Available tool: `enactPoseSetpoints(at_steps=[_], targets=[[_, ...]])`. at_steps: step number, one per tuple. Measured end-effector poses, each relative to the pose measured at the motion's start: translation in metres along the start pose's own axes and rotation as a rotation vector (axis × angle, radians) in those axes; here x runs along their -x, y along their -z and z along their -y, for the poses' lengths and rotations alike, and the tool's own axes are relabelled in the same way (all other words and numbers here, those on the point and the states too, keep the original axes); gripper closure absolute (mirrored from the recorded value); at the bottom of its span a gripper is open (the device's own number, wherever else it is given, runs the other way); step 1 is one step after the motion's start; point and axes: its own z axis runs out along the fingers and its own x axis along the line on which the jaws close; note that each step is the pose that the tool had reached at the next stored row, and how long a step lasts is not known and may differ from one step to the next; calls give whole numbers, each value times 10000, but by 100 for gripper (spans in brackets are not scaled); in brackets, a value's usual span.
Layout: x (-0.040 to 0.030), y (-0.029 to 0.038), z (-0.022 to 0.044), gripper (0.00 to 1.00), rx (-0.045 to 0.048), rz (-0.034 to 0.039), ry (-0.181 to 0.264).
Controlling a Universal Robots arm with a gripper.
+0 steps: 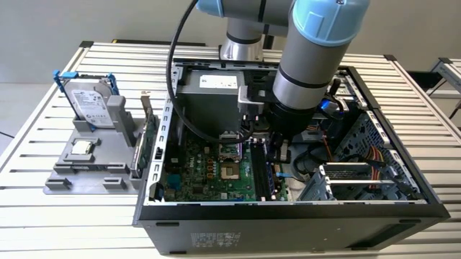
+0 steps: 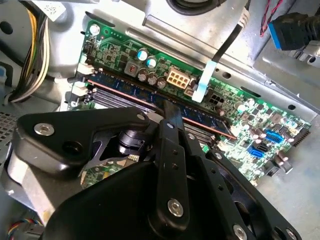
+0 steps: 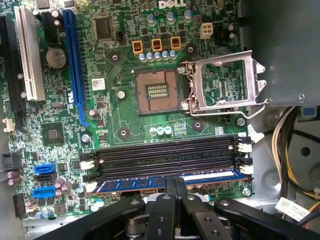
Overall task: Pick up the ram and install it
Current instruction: 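Press down the ram until it locks into place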
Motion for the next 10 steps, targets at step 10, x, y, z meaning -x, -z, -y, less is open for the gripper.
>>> enactPoseSetpoints(at_steps=[10], targets=[[8,-105,0,100,0,-11,380]])
